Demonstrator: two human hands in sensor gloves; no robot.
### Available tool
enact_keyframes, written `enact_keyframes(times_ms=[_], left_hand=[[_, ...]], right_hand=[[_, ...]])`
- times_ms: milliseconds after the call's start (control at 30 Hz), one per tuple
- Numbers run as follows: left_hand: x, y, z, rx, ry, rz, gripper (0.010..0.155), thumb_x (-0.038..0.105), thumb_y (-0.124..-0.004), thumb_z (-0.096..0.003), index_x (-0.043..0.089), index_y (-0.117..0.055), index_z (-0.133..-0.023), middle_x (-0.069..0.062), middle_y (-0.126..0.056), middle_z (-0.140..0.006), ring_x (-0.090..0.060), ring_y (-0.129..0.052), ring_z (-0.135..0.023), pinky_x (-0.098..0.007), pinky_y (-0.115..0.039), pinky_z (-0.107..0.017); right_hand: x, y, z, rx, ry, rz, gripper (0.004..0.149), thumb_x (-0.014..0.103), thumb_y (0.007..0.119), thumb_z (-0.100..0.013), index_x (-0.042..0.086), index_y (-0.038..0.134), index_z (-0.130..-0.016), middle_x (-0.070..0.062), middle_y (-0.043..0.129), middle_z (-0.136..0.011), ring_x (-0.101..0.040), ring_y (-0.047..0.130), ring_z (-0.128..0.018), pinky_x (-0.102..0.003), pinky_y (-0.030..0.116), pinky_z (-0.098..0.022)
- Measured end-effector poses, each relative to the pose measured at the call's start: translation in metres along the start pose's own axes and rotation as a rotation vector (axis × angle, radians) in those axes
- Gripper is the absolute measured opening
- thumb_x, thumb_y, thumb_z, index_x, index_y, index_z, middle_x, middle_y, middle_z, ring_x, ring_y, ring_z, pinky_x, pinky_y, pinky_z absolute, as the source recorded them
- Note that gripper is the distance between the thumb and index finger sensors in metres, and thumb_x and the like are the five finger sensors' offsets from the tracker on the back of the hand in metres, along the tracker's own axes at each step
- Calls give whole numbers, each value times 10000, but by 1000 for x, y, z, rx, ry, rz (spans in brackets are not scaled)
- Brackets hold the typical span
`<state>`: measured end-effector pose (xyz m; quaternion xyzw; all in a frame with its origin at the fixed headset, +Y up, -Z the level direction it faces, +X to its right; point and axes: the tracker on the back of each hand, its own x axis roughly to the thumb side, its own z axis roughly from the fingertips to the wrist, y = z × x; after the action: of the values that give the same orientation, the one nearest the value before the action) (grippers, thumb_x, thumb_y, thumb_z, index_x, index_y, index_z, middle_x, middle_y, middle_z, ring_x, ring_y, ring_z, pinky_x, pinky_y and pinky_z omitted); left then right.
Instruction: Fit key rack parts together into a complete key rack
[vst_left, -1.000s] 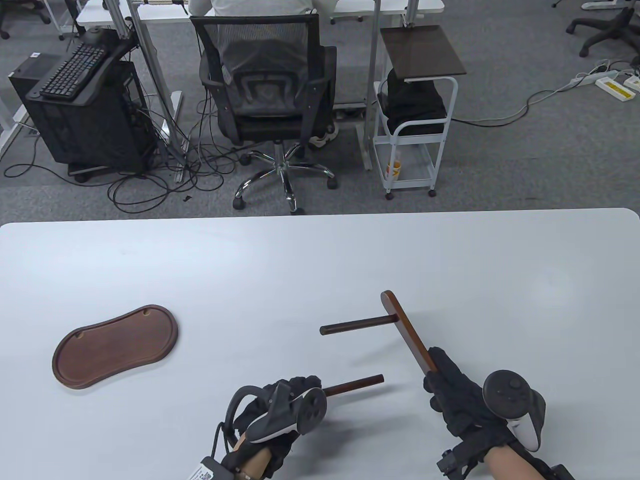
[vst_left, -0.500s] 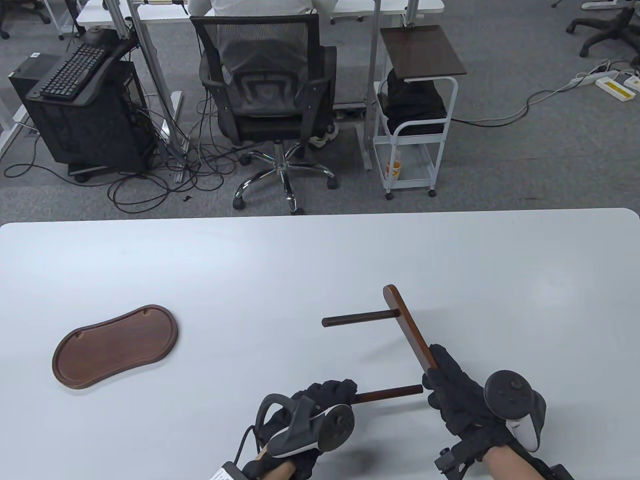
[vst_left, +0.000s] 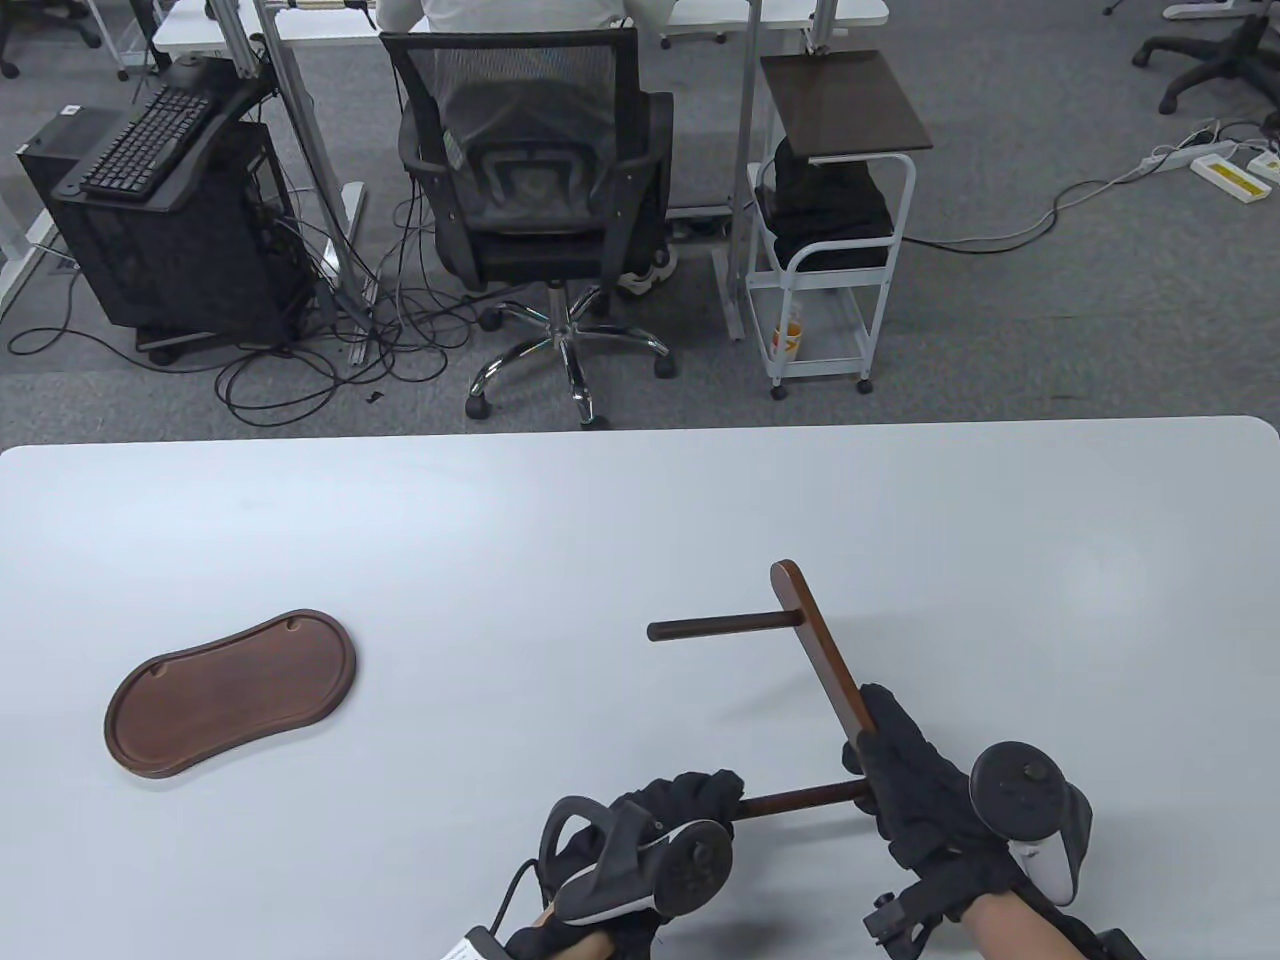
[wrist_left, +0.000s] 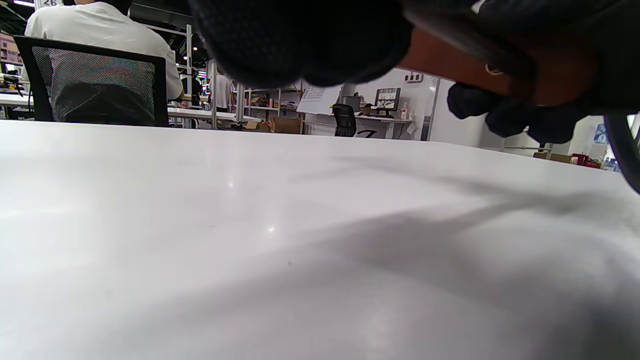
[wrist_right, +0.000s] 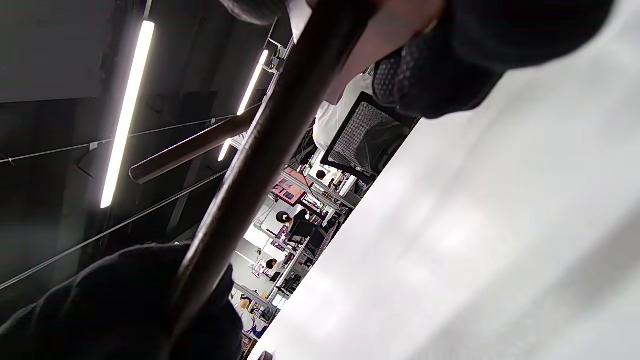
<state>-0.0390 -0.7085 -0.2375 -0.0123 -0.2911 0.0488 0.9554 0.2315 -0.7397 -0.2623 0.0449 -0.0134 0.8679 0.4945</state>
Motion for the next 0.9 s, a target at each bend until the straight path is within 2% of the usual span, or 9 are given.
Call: enact_keyframes(times_ms=[567, 900], left_hand=[[-4, 0, 0, 4, 12, 108, 520, 391, -592, -562, 241, -533, -1056, 6, -812, -922, -125, -911, -679, -326, -865, -502], [-7, -2, -1, -4, 27, 99, 518, 388, -598, -561, 248, -543, -1058, 4, -817, -924, -132, -919, -668, -331, -868, -492]], right_hand=[[0, 1, 0, -10, 4, -2, 611, 401, 539, -612, 57, 485, -1114, -255, 828, -859, -394, 923, -449, -407, 844, -226], [0, 2, 0, -3, 4, -7, 612, 400, 539, -612, 54, 485, -1114, -256, 828, -859, -393, 923, -448, -408, 843, -225]])
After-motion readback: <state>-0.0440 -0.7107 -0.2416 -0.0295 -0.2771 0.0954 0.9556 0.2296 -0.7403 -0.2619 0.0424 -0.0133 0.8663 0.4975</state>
